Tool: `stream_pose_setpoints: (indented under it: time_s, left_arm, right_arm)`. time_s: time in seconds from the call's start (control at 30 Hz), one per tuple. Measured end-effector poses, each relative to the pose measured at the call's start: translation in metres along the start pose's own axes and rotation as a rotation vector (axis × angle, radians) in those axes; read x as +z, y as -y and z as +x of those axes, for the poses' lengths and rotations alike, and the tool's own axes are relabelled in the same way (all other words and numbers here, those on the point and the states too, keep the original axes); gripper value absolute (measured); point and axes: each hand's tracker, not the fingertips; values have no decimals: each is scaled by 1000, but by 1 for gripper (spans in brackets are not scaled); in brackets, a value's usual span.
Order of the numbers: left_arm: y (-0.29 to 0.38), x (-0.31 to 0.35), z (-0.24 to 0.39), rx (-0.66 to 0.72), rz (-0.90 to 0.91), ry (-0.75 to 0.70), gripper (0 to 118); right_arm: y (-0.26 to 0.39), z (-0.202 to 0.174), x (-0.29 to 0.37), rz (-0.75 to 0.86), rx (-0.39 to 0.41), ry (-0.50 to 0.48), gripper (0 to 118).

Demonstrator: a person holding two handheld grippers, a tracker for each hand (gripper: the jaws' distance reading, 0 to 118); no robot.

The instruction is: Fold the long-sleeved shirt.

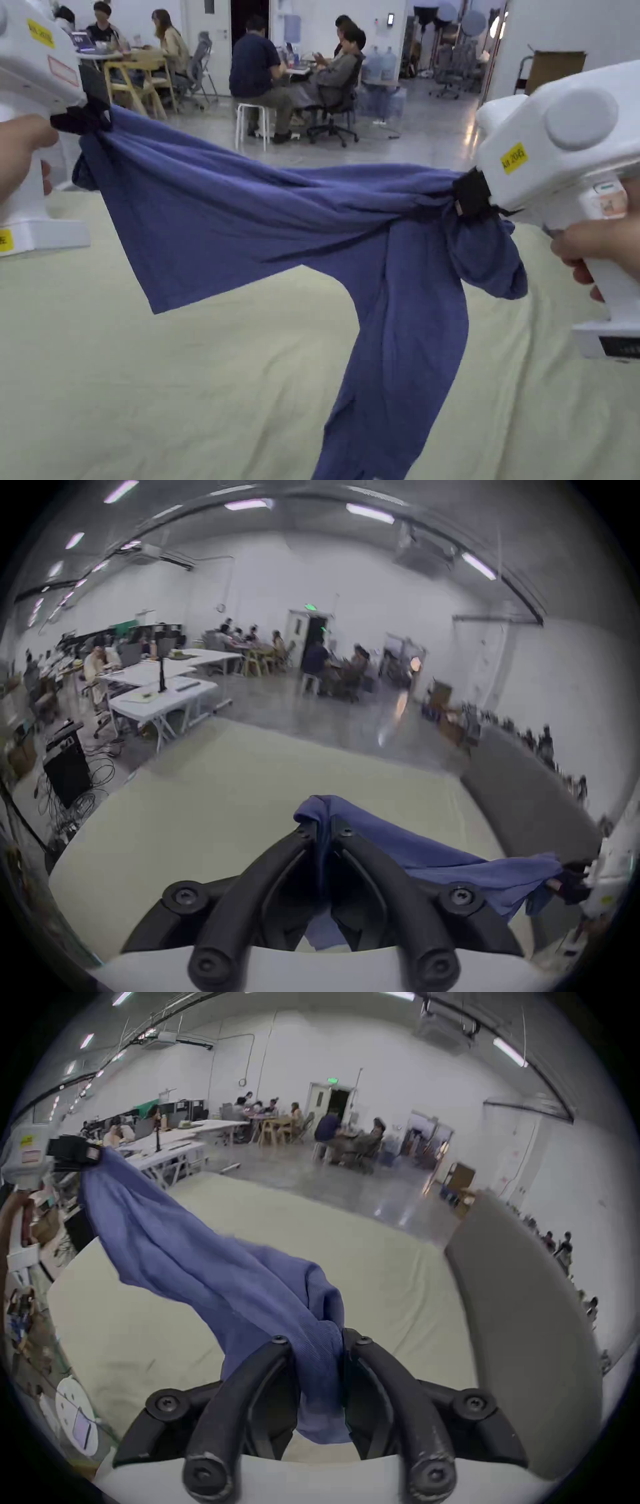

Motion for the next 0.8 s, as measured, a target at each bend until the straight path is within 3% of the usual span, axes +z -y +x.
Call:
stream_pose_setpoints:
  time_s: [0.2,0.37,0.57,0.8]
  left_arm:
    - [-63,-42,18,-62,11,-51,2]
    - [-58,-71,37,-21,-23,-30,2]
    - [12,-137,30,-89,-131,-27,2]
    - [189,-214,-17,-59,-439,-67,2]
  right_arm:
    - [-97,39,-26,23,-16,71,18]
    - [-119,55,-56,6,-85,133,18]
    - [-51,48,-144,-131,-85,97,18]
    - [118,0,-262,-370,-122,-3,18]
